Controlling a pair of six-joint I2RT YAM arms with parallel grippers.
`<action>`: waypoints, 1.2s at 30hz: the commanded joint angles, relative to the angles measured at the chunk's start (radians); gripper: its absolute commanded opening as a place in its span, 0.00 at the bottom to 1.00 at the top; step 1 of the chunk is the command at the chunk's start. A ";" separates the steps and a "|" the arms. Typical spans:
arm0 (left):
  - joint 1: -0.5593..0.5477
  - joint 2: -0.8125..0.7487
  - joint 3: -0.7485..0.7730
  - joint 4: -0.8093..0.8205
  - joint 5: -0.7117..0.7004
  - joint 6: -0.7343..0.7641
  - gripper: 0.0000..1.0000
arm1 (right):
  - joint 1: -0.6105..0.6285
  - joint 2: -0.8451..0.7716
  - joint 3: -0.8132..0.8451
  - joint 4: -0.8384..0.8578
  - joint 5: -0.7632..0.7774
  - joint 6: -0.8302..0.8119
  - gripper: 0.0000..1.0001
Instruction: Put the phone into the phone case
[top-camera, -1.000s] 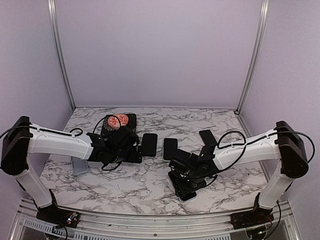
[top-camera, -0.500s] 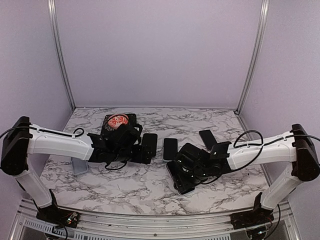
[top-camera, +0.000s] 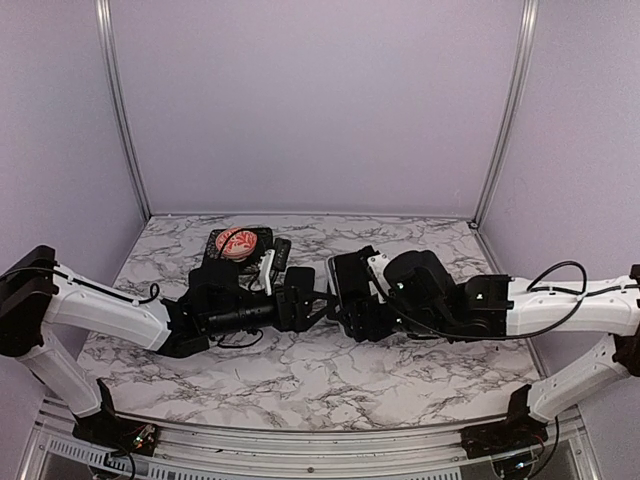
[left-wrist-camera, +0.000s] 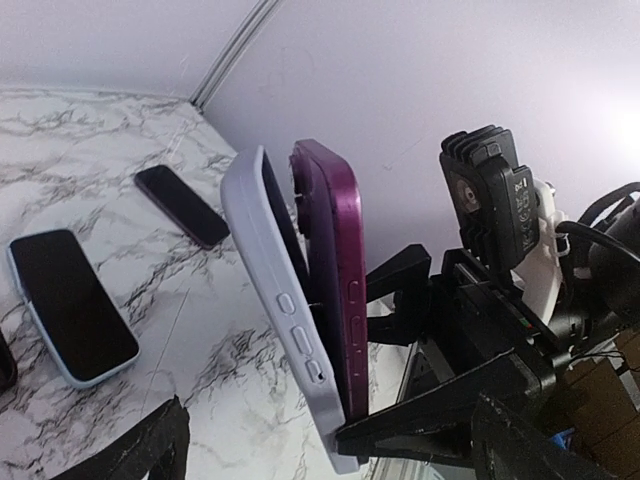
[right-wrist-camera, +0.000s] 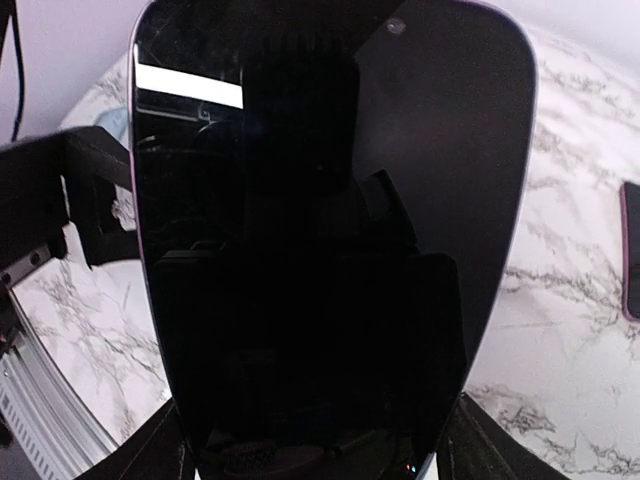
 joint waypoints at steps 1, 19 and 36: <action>-0.017 -0.019 0.063 0.095 -0.044 0.087 0.98 | 0.034 -0.036 0.035 0.162 0.094 -0.091 0.21; -0.055 -0.014 0.161 -0.102 -0.217 0.192 0.19 | 0.103 -0.005 0.107 0.208 0.140 -0.174 0.20; -0.057 0.037 0.068 -0.137 -0.065 0.556 0.00 | -0.036 -0.267 -0.184 0.254 -0.273 -0.451 0.99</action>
